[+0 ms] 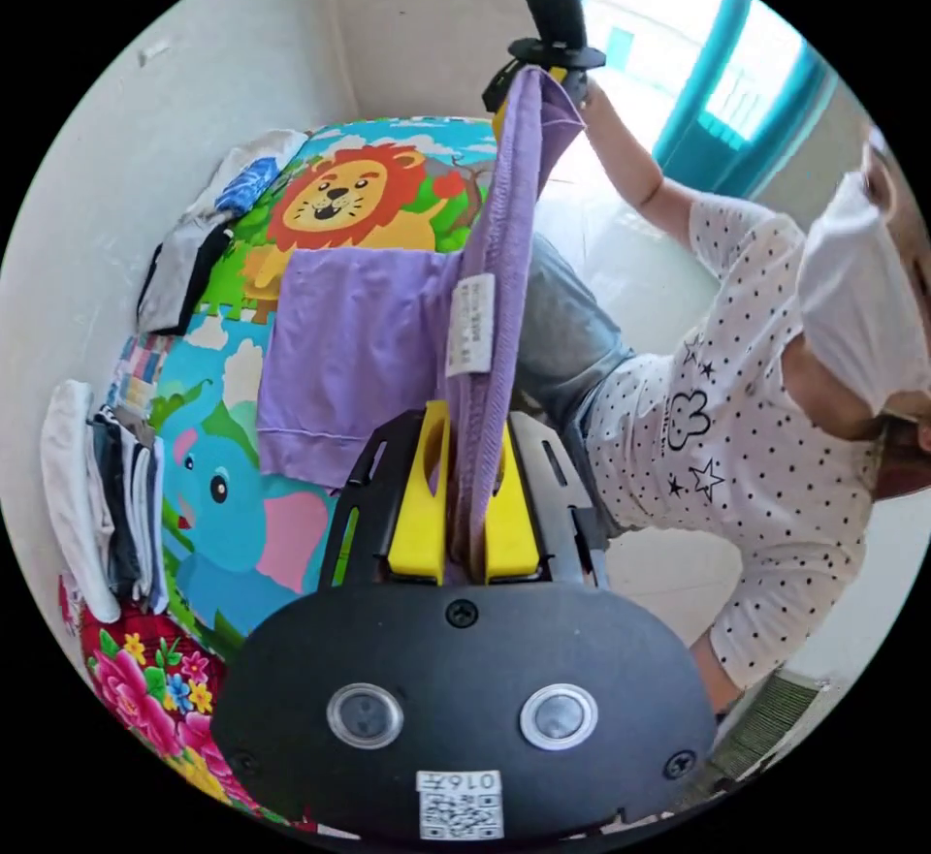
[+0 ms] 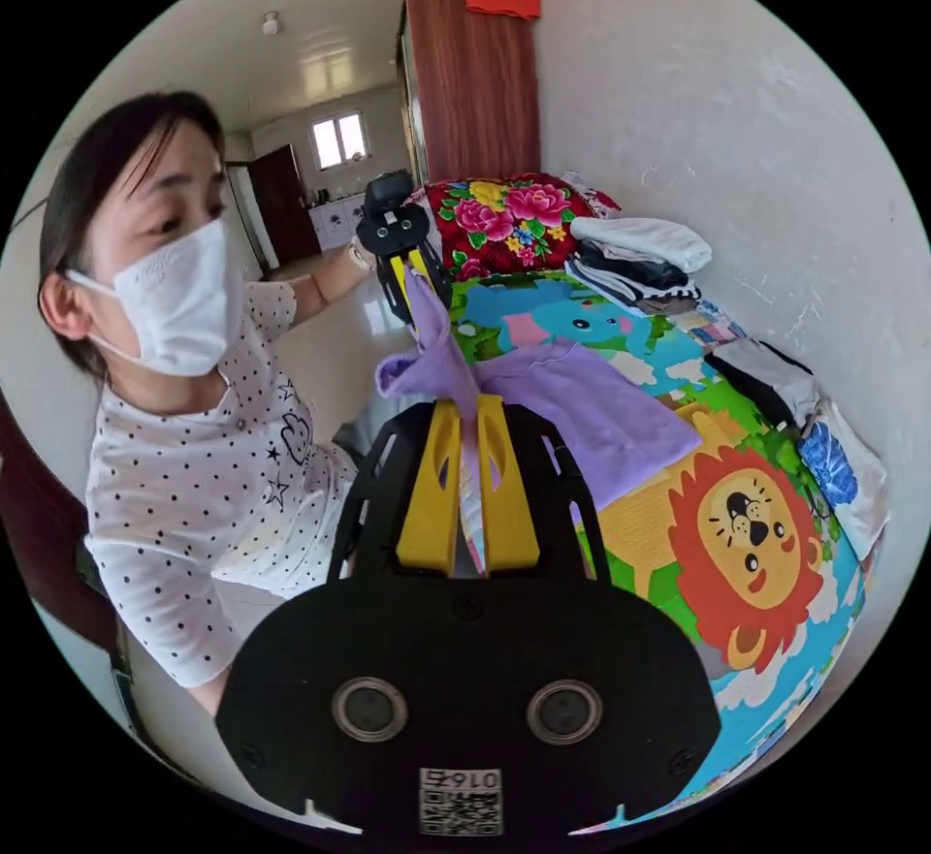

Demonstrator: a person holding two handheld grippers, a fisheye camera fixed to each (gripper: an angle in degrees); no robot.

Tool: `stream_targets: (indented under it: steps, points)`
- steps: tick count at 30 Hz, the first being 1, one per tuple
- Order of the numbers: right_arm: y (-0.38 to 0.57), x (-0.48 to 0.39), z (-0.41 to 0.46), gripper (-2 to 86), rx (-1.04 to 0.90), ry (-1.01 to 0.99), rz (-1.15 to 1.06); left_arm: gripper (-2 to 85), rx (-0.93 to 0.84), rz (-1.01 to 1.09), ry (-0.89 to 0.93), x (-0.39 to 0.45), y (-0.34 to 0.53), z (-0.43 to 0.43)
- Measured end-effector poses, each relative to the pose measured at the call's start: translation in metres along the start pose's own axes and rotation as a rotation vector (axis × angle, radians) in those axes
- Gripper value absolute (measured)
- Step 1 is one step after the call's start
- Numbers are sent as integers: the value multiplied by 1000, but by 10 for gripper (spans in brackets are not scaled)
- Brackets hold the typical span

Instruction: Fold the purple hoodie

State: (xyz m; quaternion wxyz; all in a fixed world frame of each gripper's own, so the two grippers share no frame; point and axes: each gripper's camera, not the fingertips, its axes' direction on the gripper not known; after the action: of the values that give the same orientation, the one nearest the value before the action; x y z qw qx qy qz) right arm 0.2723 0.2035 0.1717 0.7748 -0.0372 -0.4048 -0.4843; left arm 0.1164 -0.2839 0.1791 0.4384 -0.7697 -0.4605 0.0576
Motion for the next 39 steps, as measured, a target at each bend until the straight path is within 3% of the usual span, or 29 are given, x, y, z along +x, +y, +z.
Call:
stream_targets:
  steps: [7, 11, 15, 17, 20, 23, 28, 31, 36, 39]
  points:
    - [-90, 234, 55, 7, -221, -159, 312, 43, -84, -287, 284, -224, 0, 42]
    - [-84, 340, 121, 6, -396, -161, 528, 15, 31, -541, 342, -330, 36, 88]
    - [-72, 381, 161, 6, -424, -202, 606, -3, 297, -688, 488, -387, 97, 115]
    - [-73, 393, 154, 6, -356, -243, 621, -6, 368, -671, 523, -395, 111, 115]
    - [-84, 397, 134, 8, -248, -279, 607, -8, 345, -593, 433, -393, 108, 102]
    - [-99, 395, 131, 11, -283, -216, 594, -8, 314, -535, 327, -389, 95, 88]
    - [-97, 403, 161, 30, -411, -108, 713, -9, 234, -781, 160, -405, 111, 99]
    - [-93, 397, 154, 51, -342, -129, 709, -10, 391, -846, 44, -397, 145, 69]
    - [-94, 370, 114, 33, -201, 163, 680, -10, 391, -653, 6, -345, 157, 56]
    - [-112, 316, 112, 10, -67, 394, 443, -10, 311, -615, 35, -329, 149, 85]
